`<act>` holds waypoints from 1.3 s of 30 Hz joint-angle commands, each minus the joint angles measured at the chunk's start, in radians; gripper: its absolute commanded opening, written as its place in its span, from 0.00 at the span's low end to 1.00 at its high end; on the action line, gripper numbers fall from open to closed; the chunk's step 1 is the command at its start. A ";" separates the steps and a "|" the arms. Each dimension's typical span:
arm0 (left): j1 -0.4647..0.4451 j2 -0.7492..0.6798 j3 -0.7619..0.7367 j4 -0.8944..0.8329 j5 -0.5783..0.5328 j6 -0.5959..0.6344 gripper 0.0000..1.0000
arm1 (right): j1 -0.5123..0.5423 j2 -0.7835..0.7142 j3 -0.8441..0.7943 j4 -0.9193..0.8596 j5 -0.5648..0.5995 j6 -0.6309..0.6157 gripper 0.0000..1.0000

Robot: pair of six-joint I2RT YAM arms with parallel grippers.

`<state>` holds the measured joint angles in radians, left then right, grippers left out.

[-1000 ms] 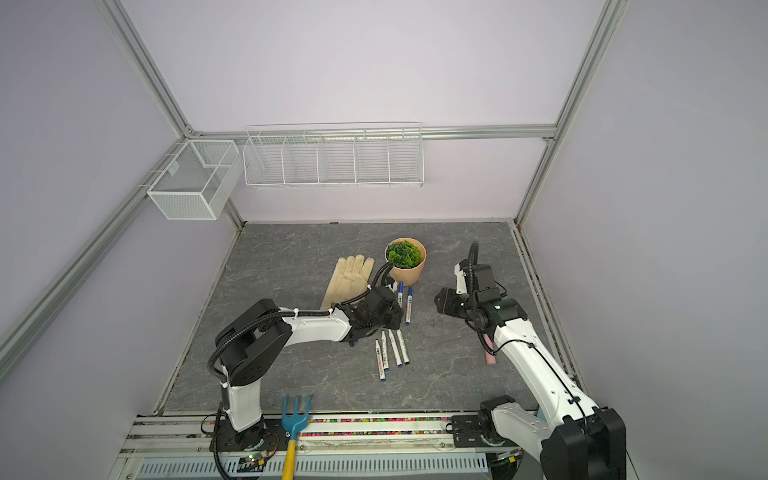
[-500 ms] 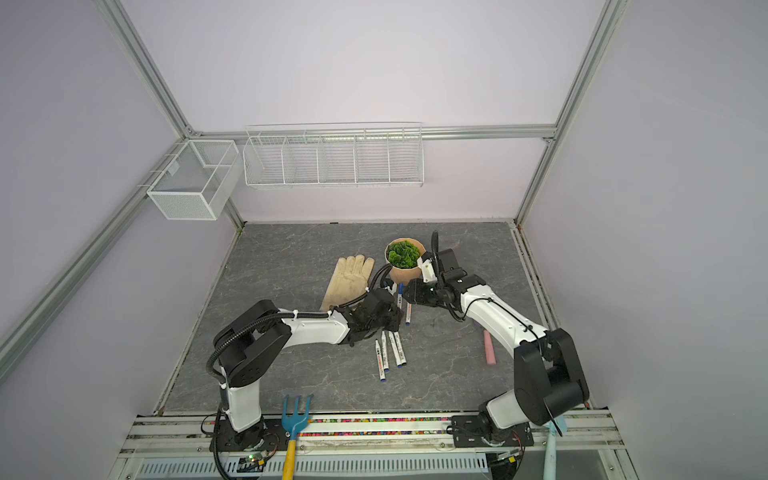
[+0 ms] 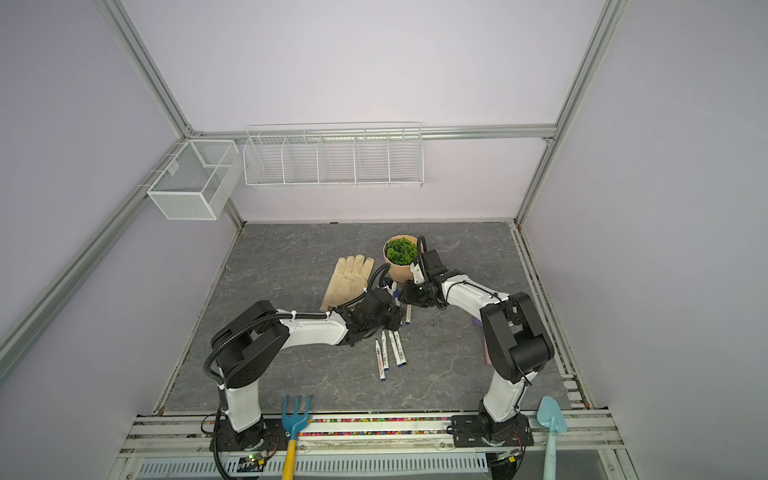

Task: Insert the pens into the pen caps
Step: 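Grasp an uncapped white marker with right gripper while left gripper moves toward glove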

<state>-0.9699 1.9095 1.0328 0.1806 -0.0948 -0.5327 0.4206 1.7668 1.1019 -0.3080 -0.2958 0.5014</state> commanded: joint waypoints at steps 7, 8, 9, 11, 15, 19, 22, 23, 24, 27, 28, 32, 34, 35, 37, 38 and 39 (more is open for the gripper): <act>-0.006 -0.020 -0.020 0.051 0.002 0.017 0.39 | 0.005 -0.076 -0.032 0.024 0.029 -0.014 0.42; -0.006 -0.026 -0.028 0.064 0.004 0.016 0.39 | 0.007 -0.102 -0.049 0.023 0.039 -0.019 0.42; -0.006 -0.033 -0.040 0.081 0.006 0.013 0.39 | 0.009 -0.134 -0.067 0.022 0.050 -0.026 0.43; -0.006 -0.052 -0.065 0.111 -0.007 0.005 0.39 | 0.021 -0.192 -0.106 0.006 0.077 -0.040 0.43; -0.006 -0.129 -0.139 0.154 -0.123 -0.040 0.40 | 0.094 -0.302 -0.186 -0.050 0.144 -0.113 0.44; -0.006 -0.220 -0.146 0.012 -0.328 -0.101 0.41 | 0.199 -0.354 -0.217 -0.123 0.187 -0.190 0.45; -0.006 -0.271 -0.104 -0.200 -0.501 -0.196 0.41 | 0.257 -0.342 -0.254 -0.156 0.216 -0.205 0.45; -0.006 -0.283 -0.091 -0.272 -0.545 -0.240 0.41 | 0.268 -0.334 -0.256 -0.159 0.218 -0.205 0.45; -0.006 -0.294 -0.071 -0.362 -0.583 -0.296 0.41 | 0.283 -0.325 -0.259 -0.160 0.218 -0.205 0.44; -0.006 -0.305 -0.034 -0.522 -0.649 -0.356 0.41 | 0.308 -0.287 -0.243 -0.175 0.252 -0.210 0.43; -0.006 -0.304 -0.032 -0.538 -0.653 -0.363 0.41 | 0.310 -0.273 -0.237 -0.181 0.262 -0.211 0.43; -0.006 -0.293 -0.038 -0.553 -0.658 -0.390 0.40 | 0.316 -0.214 -0.229 -0.187 0.250 -0.215 0.43; -0.006 -0.291 -0.035 -0.559 -0.662 -0.389 0.40 | 0.322 -0.192 -0.198 -0.184 0.254 -0.218 0.42; -0.006 -0.292 -0.035 -0.561 -0.663 -0.390 0.40 | 0.323 -0.185 -0.197 -0.182 0.260 -0.217 0.42; -0.006 -0.293 -0.035 -0.560 -0.667 -0.389 0.40 | 0.325 -0.169 -0.197 -0.177 0.285 -0.205 0.41; -0.006 -0.292 -0.036 -0.557 -0.667 -0.389 0.40 | 0.325 -0.163 -0.196 -0.174 0.291 -0.198 0.40; -0.006 -0.293 -0.037 -0.553 -0.665 -0.390 0.40 | 0.324 -0.155 -0.193 -0.169 0.294 -0.192 0.40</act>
<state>-0.9714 1.6112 0.9829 -0.3355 -0.7193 -0.8822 0.7380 1.5948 0.8886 -0.4740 -0.0360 0.3096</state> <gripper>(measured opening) 0.404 0.404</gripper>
